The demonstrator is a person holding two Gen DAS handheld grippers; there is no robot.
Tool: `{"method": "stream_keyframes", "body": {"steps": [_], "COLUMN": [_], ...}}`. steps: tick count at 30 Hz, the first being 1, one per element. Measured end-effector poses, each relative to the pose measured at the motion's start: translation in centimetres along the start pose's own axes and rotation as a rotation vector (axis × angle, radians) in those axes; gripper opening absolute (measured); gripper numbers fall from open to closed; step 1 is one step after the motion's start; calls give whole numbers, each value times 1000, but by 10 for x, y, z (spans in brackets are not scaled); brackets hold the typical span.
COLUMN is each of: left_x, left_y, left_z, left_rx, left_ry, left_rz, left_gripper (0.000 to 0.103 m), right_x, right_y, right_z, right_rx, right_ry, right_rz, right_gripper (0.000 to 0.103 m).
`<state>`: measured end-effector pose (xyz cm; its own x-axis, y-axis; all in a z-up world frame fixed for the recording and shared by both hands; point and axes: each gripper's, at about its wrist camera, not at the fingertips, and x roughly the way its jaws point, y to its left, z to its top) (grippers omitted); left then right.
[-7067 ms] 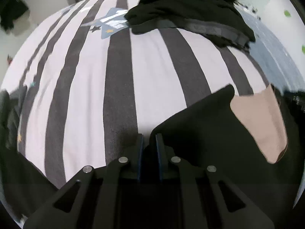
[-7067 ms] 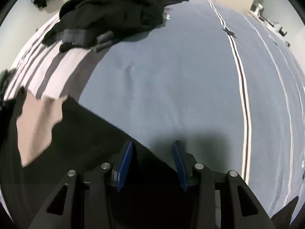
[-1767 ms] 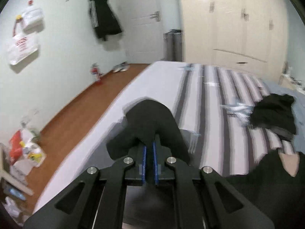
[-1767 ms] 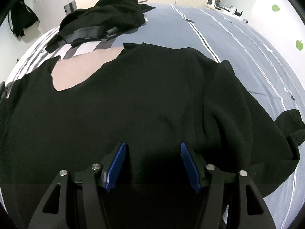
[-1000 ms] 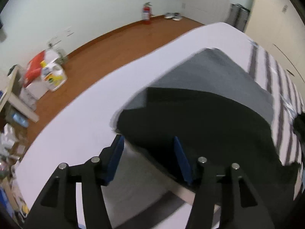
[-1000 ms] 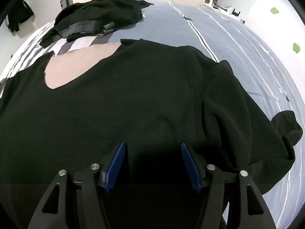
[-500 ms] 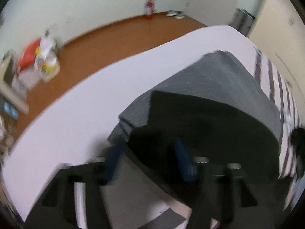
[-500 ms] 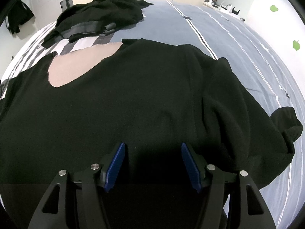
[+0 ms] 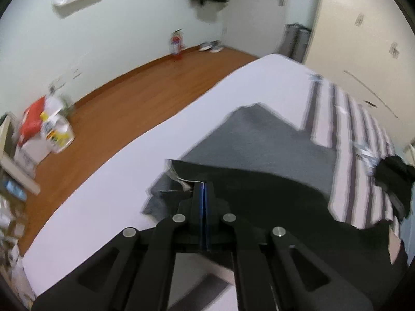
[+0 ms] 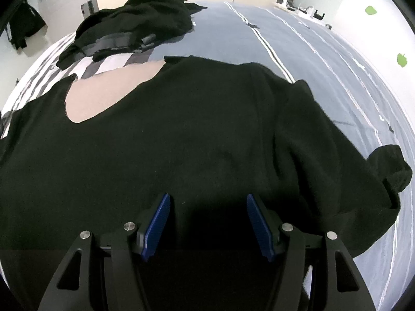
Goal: Fold clothes
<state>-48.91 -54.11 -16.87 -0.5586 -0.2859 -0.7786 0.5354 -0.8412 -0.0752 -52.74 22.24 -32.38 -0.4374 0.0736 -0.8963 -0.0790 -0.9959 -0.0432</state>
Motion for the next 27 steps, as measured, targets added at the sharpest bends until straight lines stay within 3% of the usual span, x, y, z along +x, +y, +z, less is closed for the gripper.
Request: {"method": "stream_keyframes", "body": {"steps": [5, 8, 11, 14, 18, 19, 21, 22, 23, 25, 27], "left_x": [-41, -69, -99, -140, -184, -190, -186, -184, -180, -170, -147], "left_y": [-104, -182, -269, -375, -473, -489, -493, -492, -483, -461, -431], "left_z": [-18, -42, -77, -132, -190, -200, -208, -211, -212, -210, -204], "left_rx": [118, 176, 223, 293, 338, 349, 341, 334, 313, 271, 255], "left_ry": [-41, -51, -40, 3, 65, 88, 145, 174, 176, 152, 152], "left_rz": [-142, -266, -411, -584, -765, -794, -806, -808, -799, -760, -661], "left_gripper": [0, 0, 0, 0, 0, 2, 19, 42, 54, 61, 62], "right_x": [-16, -31, -47, -65, -87, -92, -94, -94, -94, -93, -89], "right_y": [-17, -37, -68, -107, -153, -163, -176, -182, -187, -194, -192], "right_z": [5, 10, 10, 2, -5, -6, -8, -9, -9, -10, -13], "right_rx": [11, 22, 59, 91, 89, 84, 84, 86, 87, 89, 92], "right_ry": [-28, -53, -69, -76, -83, -84, -81, -80, -78, -75, -70], "right_rz": [22, 33, 48, 51, 45, 46, 49, 55, 61, 77, 101], "right_gripper": [57, 57, 57, 57, 58, 58, 58, 58, 58, 58, 58]}}
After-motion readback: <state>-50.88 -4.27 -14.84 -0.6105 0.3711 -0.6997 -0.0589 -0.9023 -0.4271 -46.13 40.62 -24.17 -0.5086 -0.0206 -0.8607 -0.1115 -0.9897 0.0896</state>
